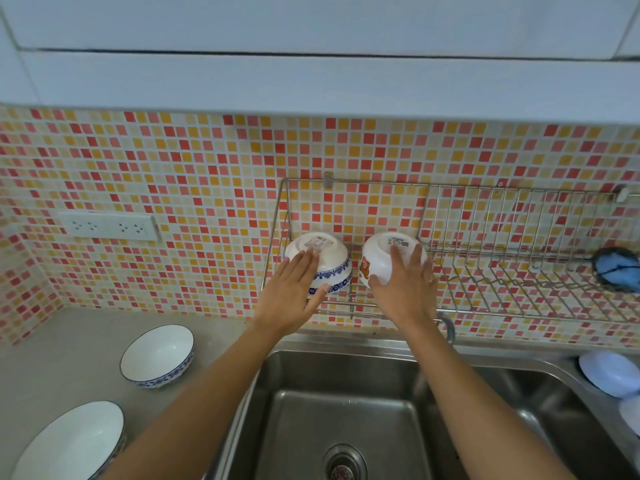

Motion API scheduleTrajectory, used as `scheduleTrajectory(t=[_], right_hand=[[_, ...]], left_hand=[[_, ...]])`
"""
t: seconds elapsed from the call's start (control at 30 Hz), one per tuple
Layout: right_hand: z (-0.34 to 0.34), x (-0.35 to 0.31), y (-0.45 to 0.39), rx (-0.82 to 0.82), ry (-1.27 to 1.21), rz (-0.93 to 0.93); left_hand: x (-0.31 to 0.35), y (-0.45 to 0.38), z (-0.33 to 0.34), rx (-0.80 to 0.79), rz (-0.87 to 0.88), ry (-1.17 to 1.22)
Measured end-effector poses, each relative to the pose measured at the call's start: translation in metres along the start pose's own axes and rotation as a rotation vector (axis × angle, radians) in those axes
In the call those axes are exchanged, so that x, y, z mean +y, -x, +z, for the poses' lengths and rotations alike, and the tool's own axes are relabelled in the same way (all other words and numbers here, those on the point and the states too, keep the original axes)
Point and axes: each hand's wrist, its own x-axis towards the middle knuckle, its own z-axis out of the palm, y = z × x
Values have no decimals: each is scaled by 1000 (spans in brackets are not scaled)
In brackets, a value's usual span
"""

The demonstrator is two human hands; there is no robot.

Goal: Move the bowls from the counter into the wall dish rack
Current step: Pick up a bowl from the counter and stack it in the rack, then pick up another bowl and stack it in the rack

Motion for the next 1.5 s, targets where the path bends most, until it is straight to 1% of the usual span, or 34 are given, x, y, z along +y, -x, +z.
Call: scheduleTrajectory(t=[0.17, 0.27, 0.33, 0.43, 0.53, 0.6, 0.67, 0.73, 0.83, 0.93, 1.0, 1.13, 1.23, 1.27, 1.33, 1.43, 1.5], right_hand=[[-1, -2, 12, 4, 34, -52], [4, 0, 26, 43, 62, -74], [8, -3, 42, 101, 66, -99], [17, -13, 73, 202, -14, -121], [37, -30, 107, 199, -122, -138], [54, -49, 134, 154, -264, -135], [78, -71, 164, 84, -352, -156], [108, -95, 195, -60, -391, -173], [145, -141, 236, -320, -486, -177], [167, -194, 268, -481, -533, -210], [177, -231, 283, -563, -541, -201], [191, -289, 301, -721, -545, -182], [201, -322, 311, -789, -559, -129], [207, -329, 313, -792, -571, -103], [215, -340, 316, -817, -602, 7], [221, -349, 317, -877, -634, 201], [221, -350, 316, -879, -644, 226]], left_hand=[[3, 6, 2, 17, -33, -12], [8, 16, 3, 43, -60, -36], [8, 27, 7, 76, -58, -22], [1, 50, 14, 98, -34, 21], [-11, 90, 16, 83, -20, 130], [-27, 126, 15, 66, -79, 192], [-54, 166, 18, 40, -222, 221], [-94, 208, 25, 18, -387, 224], [-158, 270, 28, 30, -663, 280], [-211, 317, 25, 52, -914, 334], [-237, 340, 25, 70, -1021, 382], [-268, 368, 31, 86, -1145, 529], [-285, 378, 38, 17, -1253, 555], [-290, 380, 42, -16, -1255, 553], [-296, 383, 50, -40, -1196, 555], [-297, 387, 56, -3, -1170, 595], [-297, 387, 57, 44, -1154, 607]])
